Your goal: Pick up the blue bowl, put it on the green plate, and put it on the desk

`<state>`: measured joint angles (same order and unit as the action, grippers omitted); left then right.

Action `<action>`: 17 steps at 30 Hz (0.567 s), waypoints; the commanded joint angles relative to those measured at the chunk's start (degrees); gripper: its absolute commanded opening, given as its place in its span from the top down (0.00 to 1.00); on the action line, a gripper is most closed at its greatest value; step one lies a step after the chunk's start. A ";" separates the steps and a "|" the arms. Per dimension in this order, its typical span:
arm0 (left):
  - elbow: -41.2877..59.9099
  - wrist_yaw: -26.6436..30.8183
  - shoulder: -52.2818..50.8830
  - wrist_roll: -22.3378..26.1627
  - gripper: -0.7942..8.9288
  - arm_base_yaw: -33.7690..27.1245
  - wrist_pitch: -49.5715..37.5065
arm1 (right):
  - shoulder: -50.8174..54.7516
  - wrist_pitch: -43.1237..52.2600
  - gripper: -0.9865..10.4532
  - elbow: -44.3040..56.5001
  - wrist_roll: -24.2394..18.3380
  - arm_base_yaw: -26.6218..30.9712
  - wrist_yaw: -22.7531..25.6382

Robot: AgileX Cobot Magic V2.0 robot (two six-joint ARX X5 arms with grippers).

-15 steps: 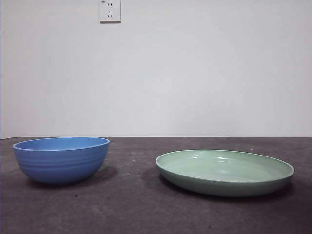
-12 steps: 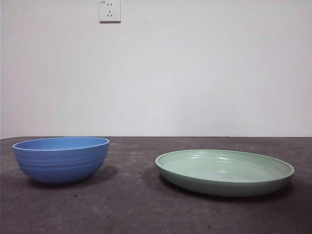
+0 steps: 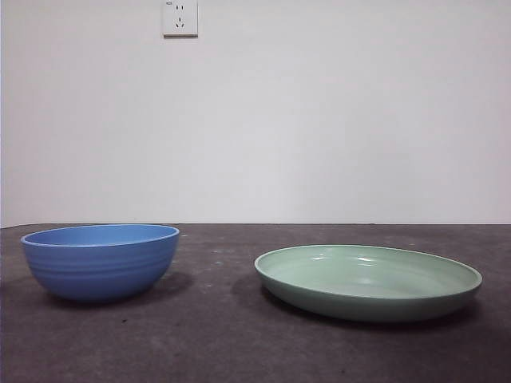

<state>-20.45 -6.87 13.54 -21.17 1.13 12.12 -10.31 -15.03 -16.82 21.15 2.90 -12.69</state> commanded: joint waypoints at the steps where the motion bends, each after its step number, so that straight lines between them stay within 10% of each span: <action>1: -5.16 -2.25 3.93 -0.85 0.90 0.07 0.09 | -5.09 -1.73 0.90 -5.51 0.92 -0.13 -2.80; 17: -30.32 -20.26 27.91 1.09 0.89 0.09 13.22 | -30.86 -16.94 0.90 -32.61 -4.15 -3.08 -22.03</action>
<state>-49.50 -25.58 40.75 -21.63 1.15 24.95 -40.47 -32.01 -48.14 18.15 0.21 -34.46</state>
